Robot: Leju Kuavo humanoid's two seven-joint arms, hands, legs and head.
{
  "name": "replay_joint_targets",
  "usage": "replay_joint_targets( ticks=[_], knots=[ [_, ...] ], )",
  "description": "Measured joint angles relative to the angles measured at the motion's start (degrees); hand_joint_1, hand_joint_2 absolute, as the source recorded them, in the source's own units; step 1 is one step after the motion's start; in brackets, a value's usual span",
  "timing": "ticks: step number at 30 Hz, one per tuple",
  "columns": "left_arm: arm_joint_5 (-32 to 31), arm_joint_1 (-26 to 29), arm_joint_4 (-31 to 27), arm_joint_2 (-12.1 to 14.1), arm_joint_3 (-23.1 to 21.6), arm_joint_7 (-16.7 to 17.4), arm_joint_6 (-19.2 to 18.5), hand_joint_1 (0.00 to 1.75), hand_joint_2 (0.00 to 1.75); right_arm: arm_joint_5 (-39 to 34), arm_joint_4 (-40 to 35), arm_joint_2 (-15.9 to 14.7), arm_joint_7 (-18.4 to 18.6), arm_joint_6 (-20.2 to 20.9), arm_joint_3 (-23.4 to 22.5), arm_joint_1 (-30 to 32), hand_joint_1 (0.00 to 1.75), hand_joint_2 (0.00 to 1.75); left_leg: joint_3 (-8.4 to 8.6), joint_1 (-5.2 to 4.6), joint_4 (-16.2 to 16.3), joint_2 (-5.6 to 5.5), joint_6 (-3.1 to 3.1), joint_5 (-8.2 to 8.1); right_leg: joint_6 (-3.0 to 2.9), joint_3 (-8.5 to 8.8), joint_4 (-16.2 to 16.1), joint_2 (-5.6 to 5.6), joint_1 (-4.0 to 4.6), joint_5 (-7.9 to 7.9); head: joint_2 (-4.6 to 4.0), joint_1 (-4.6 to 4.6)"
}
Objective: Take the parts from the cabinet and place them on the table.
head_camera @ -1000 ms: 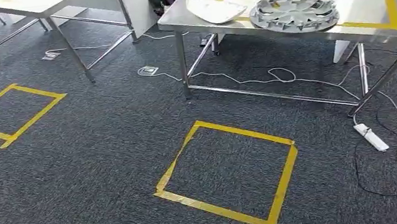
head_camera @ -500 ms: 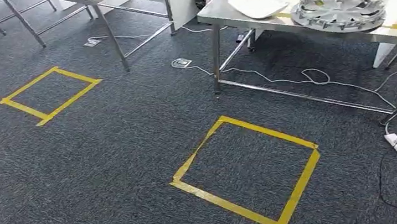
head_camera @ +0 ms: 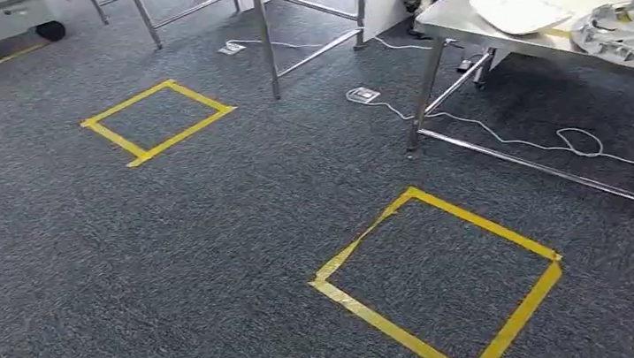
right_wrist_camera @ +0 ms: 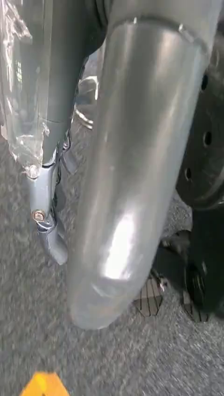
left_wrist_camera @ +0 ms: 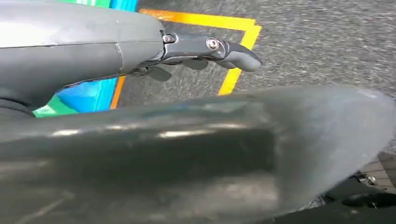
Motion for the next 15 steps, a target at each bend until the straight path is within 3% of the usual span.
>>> replay_joint_targets(
  ticks=[1, 4, 5, 6, 7, 9, 10, 11, 13, 14, 15],
  knots=[
    [0.00, -0.05, 0.00, 0.00, 0.00, 0.00, 0.00, 0.00, 0.00, 0.00, 0.05, 0.00, 0.00, 0.00, 0.02, -0.04, 0.00, 0.00, -0.36, 0.24, 0.14, -0.71, -0.29, 0.15, 0.29, 0.11, -0.24, -0.60, 0.01, 0.12, 0.00, -0.04],
    [0.00, 0.15, 0.00, 0.04, 0.02, 0.00, -0.02, 0.00, 0.00, 0.00, 0.11, 0.00, 0.11, 0.00, 0.04, 0.00, 0.00, 0.00, -1.15, 0.73, -0.04, -2.48, -1.63, 0.95, -0.54, 0.17, -0.22, -2.30, 0.48, 0.63, 0.00, -0.05],
    [0.00, 0.10, 0.00, 0.13, 0.02, 0.00, -0.02, 0.00, 0.00, 0.02, 0.11, 0.00, 0.09, 0.00, 0.09, -0.10, 0.00, 0.00, -1.47, 0.75, 0.71, -1.22, -1.64, 0.29, -0.84, 0.28, -0.79, -3.36, 0.11, 1.05, 0.00, 0.04],
    [0.00, 0.10, 0.00, 0.13, 0.02, 0.00, 0.00, 0.00, 0.00, 0.02, 0.11, 0.02, 0.07, 0.02, 0.11, -0.15, 0.00, 0.00, -2.63, 0.48, 2.92, 1.75, -1.91, -1.78, -1.17, 0.28, -1.00, -3.80, 0.15, 1.20, 0.00, -0.42],
    [0.00, 0.03, 0.00, 0.13, 0.02, 0.00, 0.00, 0.00, 0.00, 0.02, 0.11, 0.00, 0.07, 0.00, 0.13, -0.09, 0.00, 0.00, -4.46, 0.50, 6.88, 3.27, -2.22, -4.26, -1.27, 0.16, -0.98, -4.66, 0.24, 1.24, 0.00, -0.66],
    [0.00, 0.01, 0.00, 0.13, 0.02, 0.00, 0.00, 0.00, 0.00, 0.02, 0.11, -0.02, 0.09, 0.00, 0.13, 0.20, 0.00, 0.00, -8.68, 0.75, 16.22, 4.46, -2.64, -8.37, -1.30, -0.05, -0.94, -6.61, 0.32, 1.25, 0.00, -0.57],
    [0.00, 0.09, 0.00, 0.15, 0.02, 0.00, 0.00, 0.00, 0.00, 0.02, 0.11, -0.02, 0.09, 0.00, 0.13, 0.25, 0.00, 0.00, -9.49, 0.83, 18.24, 4.57, -2.83, -8.64, -1.29, -0.13, -0.93, -7.53, 0.32, 1.25, 0.00, -0.57],
    [0.00, 0.15, 0.00, 0.17, 0.02, 0.00, 0.00, 0.00, 0.00, 0.02, 0.11, -0.02, 0.09, 0.00, 0.13, 0.20, 0.00, 0.00, -8.79, 0.96, 17.38, 4.70, -2.95, -7.59, -1.28, -0.17, -0.93, -8.34, 0.30, 1.26, 0.00, -0.63],
    [0.00, 0.17, 0.00, 0.20, 0.04, 0.00, 0.00, 0.00, 0.00, 0.02, 0.13, -0.02, 0.09, 0.02, 0.15, 0.04, 0.00, 0.00, -4.25, 1.20, 9.51, 5.58, -3.10, -3.34, -1.09, -0.10, -0.91, -9.76, 0.22, 1.21, 0.00, -0.59],
    [0.00, 0.15, 0.00, 0.20, 0.04, 0.00, 0.00, 0.00, 0.00, 0.02, 0.15, -0.02, 0.09, 0.02, 0.20, -0.02, 0.00, 0.00, -1.26, 1.22, 4.51, 7.13, -3.18, -1.51, -0.88, 0.00, -0.86, -10.40, 0.17, 1.12, 0.00, -0.61],
    [0.00, 0.04, 0.00, 0.09, 0.04, 0.00, 0.00, 0.00, 0.00, 0.02, 0.13, -0.09, 0.09, 0.02, 0.22, -0.01, 0.00, 0.00, 1.01, 1.07, 0.89, 10.35, -3.42, -1.35, -0.35, -0.09, -0.68, -10.82, 0.62, 0.91, 0.00, -0.74]
  ],
)
